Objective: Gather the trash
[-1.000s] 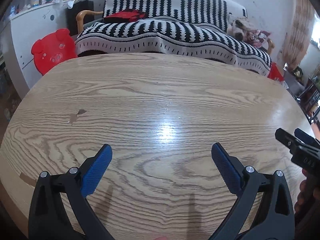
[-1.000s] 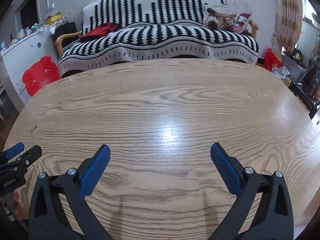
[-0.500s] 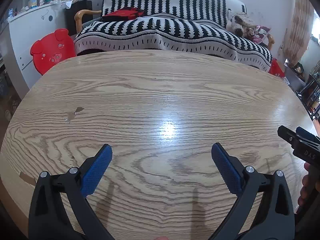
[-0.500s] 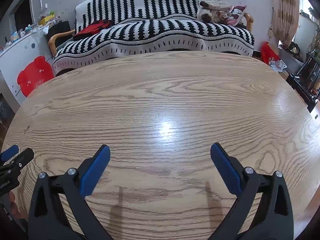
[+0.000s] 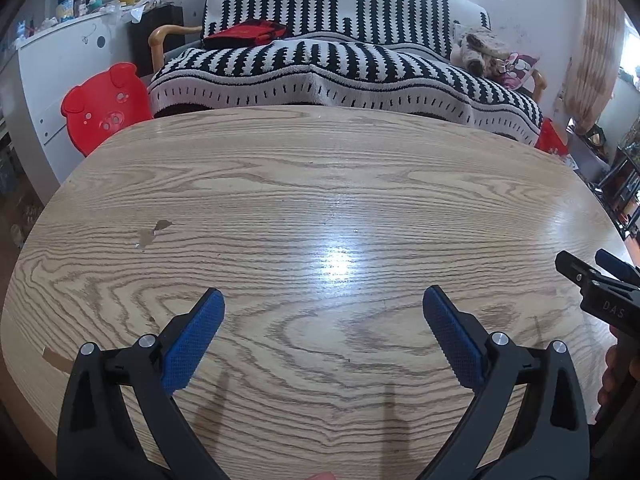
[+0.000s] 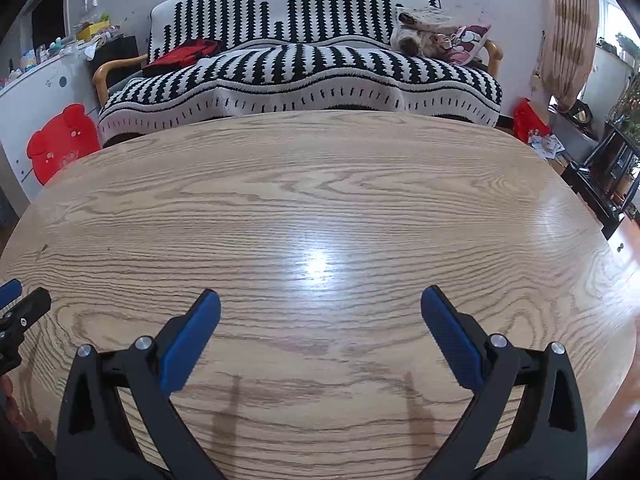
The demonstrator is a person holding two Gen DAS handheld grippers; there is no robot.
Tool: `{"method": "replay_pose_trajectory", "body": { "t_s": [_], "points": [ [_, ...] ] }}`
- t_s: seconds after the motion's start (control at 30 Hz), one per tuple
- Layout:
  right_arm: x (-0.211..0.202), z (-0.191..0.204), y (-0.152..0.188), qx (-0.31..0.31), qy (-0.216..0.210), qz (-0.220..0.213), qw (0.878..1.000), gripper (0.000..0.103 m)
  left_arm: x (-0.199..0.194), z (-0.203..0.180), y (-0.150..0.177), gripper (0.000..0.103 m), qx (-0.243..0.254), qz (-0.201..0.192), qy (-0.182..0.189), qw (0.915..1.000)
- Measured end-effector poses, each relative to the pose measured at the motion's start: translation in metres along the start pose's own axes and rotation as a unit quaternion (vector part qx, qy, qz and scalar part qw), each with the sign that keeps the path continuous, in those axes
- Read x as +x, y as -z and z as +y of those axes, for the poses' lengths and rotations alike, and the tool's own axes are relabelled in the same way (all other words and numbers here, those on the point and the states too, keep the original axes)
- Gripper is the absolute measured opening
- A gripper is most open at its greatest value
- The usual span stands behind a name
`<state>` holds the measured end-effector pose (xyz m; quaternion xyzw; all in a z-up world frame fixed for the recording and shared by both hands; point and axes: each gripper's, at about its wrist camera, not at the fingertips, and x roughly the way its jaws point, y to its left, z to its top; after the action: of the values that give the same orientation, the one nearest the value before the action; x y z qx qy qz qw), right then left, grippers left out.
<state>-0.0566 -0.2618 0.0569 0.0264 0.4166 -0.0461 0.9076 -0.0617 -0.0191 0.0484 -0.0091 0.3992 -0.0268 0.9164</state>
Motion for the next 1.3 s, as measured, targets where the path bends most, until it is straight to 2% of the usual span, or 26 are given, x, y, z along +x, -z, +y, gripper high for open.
{"method": "replay_pose_trajectory", "body": {
  "t_s": [1.3],
  "points": [
    [0.0029,-0.0031,0.0048,0.006,-0.001,0.015,1.0,0.097,0.006,-0.0044,0.0016,0.096,0.01,0.014,0.006,0.9998]
  ]
}}
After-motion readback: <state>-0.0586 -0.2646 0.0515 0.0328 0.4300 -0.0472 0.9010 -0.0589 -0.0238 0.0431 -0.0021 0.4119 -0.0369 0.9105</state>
